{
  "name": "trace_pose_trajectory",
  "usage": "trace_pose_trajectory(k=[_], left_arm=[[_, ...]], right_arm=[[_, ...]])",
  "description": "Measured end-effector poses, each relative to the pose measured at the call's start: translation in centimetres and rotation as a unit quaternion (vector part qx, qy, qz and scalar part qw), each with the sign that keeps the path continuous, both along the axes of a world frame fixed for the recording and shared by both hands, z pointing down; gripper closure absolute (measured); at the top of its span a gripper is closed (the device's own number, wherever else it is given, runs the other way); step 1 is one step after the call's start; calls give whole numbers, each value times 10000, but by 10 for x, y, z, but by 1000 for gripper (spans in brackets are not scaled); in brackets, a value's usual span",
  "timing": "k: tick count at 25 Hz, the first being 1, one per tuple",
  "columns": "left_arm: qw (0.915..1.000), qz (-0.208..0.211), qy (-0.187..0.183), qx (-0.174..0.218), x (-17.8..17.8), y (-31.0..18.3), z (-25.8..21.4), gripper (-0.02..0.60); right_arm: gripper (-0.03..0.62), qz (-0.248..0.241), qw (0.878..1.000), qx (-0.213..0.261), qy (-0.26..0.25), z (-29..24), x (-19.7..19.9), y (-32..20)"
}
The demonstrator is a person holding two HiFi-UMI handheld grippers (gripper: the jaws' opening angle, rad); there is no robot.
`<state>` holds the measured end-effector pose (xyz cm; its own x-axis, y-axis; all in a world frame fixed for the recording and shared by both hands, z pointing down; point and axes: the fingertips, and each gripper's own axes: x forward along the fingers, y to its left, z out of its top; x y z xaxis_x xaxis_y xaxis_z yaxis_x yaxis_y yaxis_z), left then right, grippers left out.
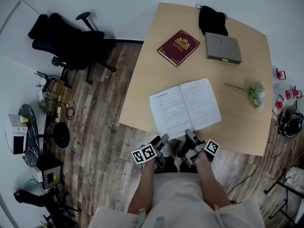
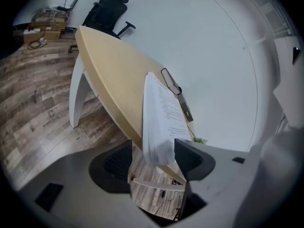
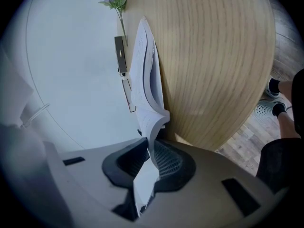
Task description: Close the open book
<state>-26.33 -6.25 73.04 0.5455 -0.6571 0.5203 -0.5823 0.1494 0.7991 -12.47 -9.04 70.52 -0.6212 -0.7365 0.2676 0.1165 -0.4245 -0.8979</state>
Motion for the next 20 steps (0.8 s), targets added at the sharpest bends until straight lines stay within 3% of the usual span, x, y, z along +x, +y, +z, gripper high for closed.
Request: trace_pose_trajectory(k=[3,8,14,20], left_arm=[[9994,308,-135,-81,10,-2,1,323],[9983,517,-285,-2,8,2,-10,479],[9989,409,-109,193,6,-2,-26,511],[9973,541,-276,421,5,-7,-40,511]], right_arm=[[536,-17,9999,-36,108,3,2,1],[530,-60,9995,-64,312,6,5,3],[514,-177,9985,-10,523,8,6,5],[340,-1013,9943,-32,323,8,-26,32]])
